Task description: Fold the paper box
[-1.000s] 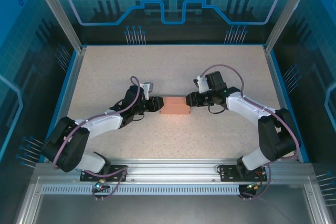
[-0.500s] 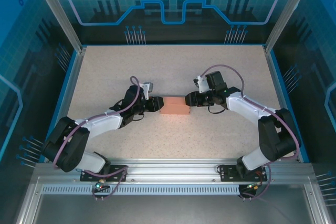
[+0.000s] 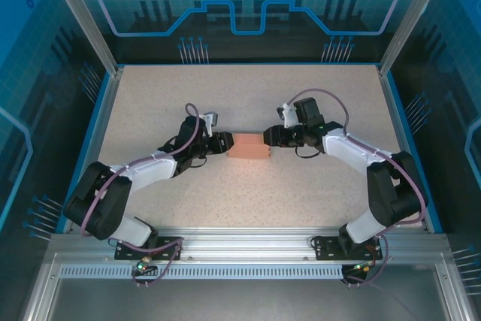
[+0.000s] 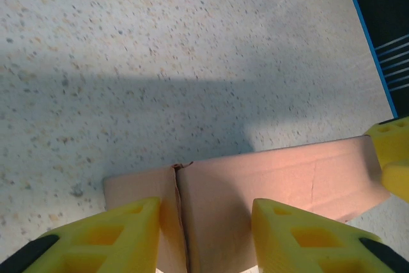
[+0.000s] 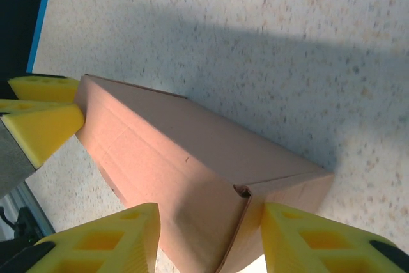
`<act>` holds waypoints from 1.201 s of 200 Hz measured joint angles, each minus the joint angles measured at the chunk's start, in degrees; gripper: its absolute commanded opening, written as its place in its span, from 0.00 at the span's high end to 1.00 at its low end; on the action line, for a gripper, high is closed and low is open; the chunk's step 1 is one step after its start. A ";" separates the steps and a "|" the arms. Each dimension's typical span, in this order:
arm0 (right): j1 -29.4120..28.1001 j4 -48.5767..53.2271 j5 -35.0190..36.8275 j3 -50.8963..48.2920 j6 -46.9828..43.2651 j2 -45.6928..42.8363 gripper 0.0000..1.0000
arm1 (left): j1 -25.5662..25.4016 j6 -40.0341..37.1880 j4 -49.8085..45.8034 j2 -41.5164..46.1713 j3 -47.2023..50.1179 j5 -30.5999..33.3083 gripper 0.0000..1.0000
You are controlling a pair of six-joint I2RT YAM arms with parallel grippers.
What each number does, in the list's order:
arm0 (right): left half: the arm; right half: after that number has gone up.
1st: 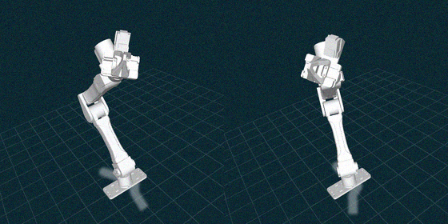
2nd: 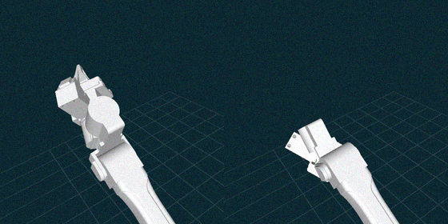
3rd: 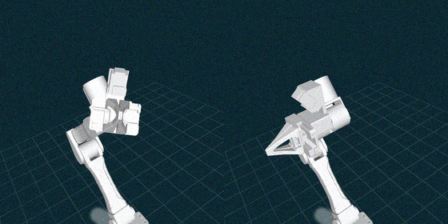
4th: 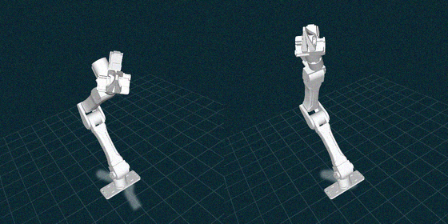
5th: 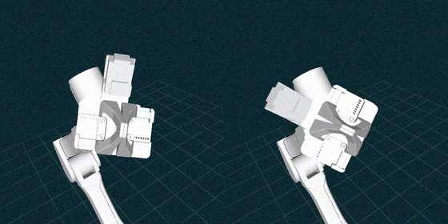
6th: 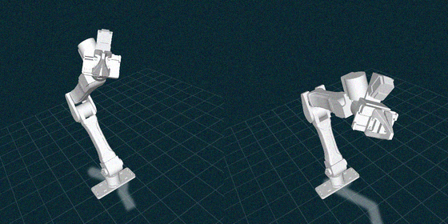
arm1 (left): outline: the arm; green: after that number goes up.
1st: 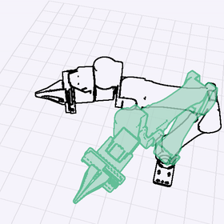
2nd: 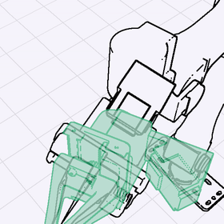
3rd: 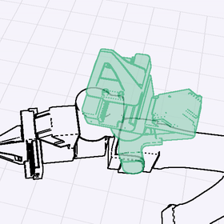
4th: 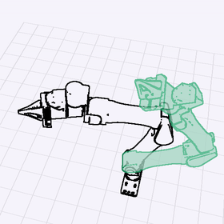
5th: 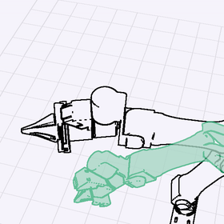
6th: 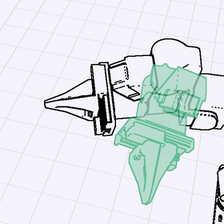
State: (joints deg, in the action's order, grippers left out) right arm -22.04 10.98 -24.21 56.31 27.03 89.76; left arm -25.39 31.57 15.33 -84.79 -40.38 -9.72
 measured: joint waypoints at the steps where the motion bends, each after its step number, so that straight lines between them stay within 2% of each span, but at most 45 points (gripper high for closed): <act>1: 0.02 -0.02 0.04 0.11 0.00 0.09 0.55 | 0.02 0.00 -0.02 -0.07 -0.11 0.02 0.57; 66: 2.47 -0.35 3.06 13.40 -1.68 9.49 0.54 | 3.54 -1.77 -2.40 -10.40 -13.94 1.36 0.58; 101: 3.37 -0.50 3.89 16.24 -4.26 12.70 0.54 | 3.69 -2.19 -2.58 -13.70 -16.31 1.27 0.57; 168: 3.74 -4.68 4.11 11.47 -6.71 13.51 0.53 | 3.48 -2.60 0.28 -14.91 -15.08 0.20 0.56; 240: 3.74 -9.49 3.61 2.38 -6.51 7.93 0.52 | 0.70 -2.56 3.43 -12.39 -9.20 0.24 0.54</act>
State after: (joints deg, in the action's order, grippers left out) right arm -18.31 1.50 -20.60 58.70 20.51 97.69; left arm -24.69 29.02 18.76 -97.19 -49.58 -9.47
